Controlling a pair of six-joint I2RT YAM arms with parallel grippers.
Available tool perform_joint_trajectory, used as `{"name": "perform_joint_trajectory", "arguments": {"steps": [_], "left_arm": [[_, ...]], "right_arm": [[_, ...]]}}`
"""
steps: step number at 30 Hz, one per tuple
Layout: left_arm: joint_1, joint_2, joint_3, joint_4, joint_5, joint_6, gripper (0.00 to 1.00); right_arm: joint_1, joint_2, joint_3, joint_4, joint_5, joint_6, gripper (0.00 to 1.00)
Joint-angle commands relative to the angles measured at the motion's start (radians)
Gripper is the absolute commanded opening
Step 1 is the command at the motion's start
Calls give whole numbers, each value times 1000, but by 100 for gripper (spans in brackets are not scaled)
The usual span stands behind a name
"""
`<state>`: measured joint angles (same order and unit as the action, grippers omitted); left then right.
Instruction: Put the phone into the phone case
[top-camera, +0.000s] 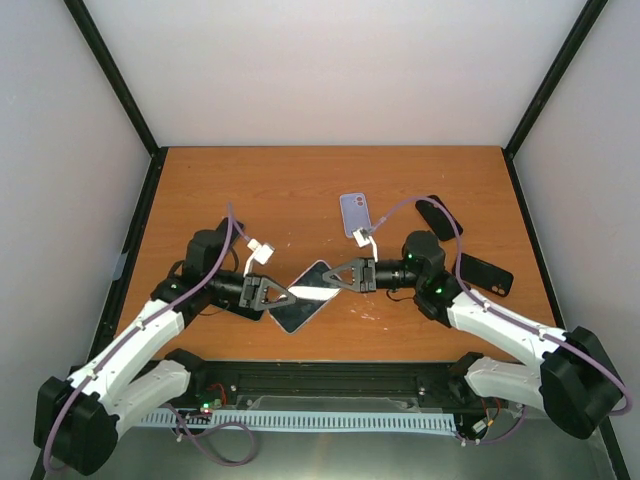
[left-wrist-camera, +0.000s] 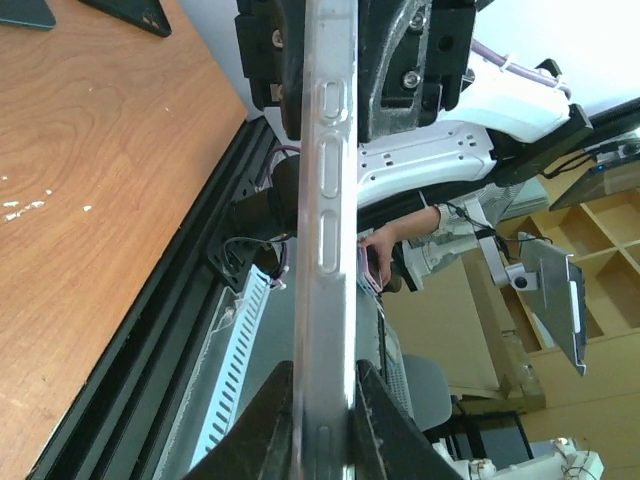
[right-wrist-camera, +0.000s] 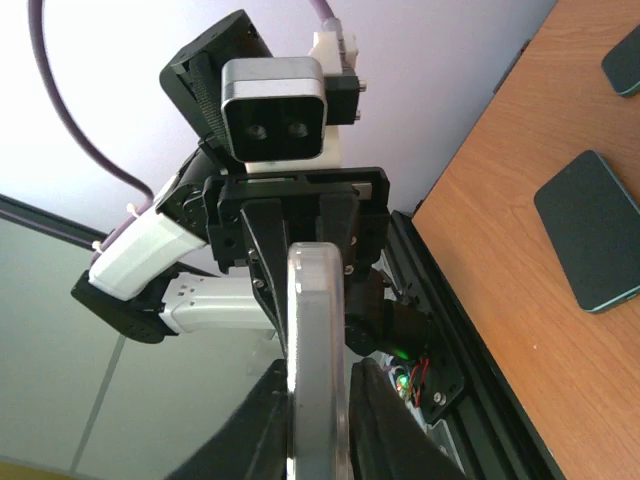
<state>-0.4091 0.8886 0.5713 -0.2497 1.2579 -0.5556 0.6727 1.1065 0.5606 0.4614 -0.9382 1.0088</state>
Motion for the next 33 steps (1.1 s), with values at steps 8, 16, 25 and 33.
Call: {"name": "perform_joint_trajectory", "arguments": {"steps": [8,16,25,33], "left_arm": [[4,45,-45,262,-146,-209,2],[4,56,-152,659,-292,-487,2],[5,133,-160,802,-378,-591,2],[3,180,-192,914,-373,-656,2]], "right_arm": [[4,-71,-66,51,210,56,73],[19,-13,-189,208,291,206,88],[79,116,-197,469,317,317,76],[113,212,-175,540,336,342,61]]}}
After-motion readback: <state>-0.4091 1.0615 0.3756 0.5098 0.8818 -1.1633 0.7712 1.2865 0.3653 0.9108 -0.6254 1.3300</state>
